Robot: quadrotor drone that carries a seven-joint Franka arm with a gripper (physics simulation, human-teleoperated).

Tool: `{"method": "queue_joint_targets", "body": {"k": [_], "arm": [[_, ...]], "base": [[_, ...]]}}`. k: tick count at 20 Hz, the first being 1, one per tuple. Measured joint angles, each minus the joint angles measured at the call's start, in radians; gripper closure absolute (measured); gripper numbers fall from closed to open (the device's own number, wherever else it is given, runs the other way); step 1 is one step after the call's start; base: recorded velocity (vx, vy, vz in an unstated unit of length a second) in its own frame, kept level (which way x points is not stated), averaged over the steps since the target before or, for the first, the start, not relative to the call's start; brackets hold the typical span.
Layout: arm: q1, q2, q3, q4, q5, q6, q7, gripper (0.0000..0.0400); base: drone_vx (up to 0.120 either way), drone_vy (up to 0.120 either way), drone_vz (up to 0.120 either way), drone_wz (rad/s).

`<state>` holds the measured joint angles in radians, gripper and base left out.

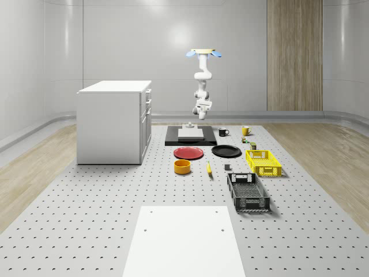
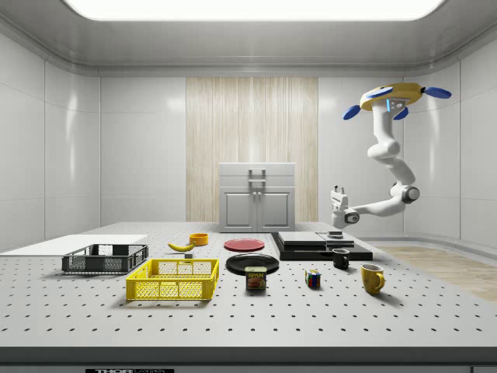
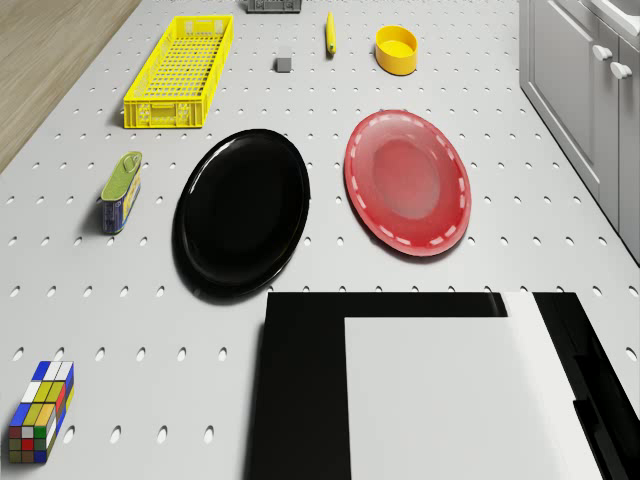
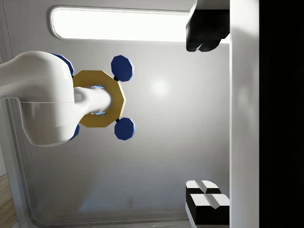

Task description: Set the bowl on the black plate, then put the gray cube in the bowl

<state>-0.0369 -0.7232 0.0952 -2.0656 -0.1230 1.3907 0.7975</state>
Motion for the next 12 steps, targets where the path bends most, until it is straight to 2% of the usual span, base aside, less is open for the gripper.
{"method": "queue_joint_targets", "body": {"k": [4,7,10,12], "arm": [[-0.027,-0.006,0.085,-0.019,-0.120,0.006,0.017,0.0000],[-0.062,-0.016,0.192,-0.058,-0.275,0.013,0.040,0.0000],[-0.116,-0.036,0.347,-0.145,-0.507,0.025,0.081,0.0000],[-0.167,-0.058,0.472,-0.242,-0.706,0.034,0.125,0.0000]], "base": [[0.120,-0.120,0.000,0.000],[0.120,-0.120,0.000,0.000],[0.120,-0.120,0.000,0.000],[0.120,-0.120,0.000,0.000]]}}
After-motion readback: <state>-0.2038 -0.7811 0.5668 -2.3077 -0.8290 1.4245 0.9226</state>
